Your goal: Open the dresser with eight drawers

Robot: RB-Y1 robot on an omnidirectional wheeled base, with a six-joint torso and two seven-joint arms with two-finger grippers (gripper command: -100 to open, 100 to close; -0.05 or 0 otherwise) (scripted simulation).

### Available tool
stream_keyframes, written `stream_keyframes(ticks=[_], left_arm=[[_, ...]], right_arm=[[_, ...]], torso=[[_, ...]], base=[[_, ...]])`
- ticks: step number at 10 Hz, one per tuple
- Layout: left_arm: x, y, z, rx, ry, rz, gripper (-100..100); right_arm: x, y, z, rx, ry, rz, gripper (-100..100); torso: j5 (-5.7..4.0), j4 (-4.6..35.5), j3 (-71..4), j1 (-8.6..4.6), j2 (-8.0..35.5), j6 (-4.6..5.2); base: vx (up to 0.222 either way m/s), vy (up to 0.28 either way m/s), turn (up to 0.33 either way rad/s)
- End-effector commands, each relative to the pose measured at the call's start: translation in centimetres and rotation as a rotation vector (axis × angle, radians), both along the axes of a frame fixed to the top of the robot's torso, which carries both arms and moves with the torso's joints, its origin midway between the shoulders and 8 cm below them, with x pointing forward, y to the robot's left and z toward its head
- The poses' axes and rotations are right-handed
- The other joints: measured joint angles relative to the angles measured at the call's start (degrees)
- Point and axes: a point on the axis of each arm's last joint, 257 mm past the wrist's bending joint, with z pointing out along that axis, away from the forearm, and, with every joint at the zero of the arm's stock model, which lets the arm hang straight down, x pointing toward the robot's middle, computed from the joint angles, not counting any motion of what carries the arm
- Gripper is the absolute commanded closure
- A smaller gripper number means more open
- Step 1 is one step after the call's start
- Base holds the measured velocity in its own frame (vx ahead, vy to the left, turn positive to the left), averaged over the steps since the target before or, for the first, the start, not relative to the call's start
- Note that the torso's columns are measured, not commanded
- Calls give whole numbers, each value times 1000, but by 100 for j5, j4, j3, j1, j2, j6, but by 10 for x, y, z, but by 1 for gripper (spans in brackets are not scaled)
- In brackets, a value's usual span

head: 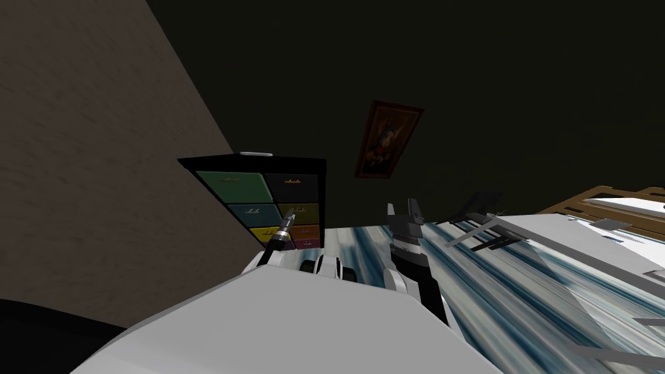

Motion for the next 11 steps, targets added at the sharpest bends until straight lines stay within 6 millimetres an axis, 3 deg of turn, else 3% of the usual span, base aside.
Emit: stream_keyframes(ticks=[1, 9, 10, 11], left_arm=[[7, -5, 3, -16, 14, -8, -100], [19, -39, 4, -155, 18, 6, -100], [18, -35, 5, -142, 19, 3, -100], [28, -20, 9, -101, 0, 35, -100]], right_arm=[[0, 0, 0, 0, 0, 0, 0], [0, 0, 0, 0, 0, 0, 0], [0, 0, 0, 0, 0, 0, 0], [0, 0, 0, 0, 0, 0, 0]], torso=[[0, -1, -2, 0, -3, -1], [0, -3, -8, 1, -12, 0], [1, -3, -6, 4, -9, 0], [1, -2, -5, 6, -8, -1]], base=[[-58, 41, -28], [-27, 24, -12], [0, 0, 0], [-60, 26, -204]])
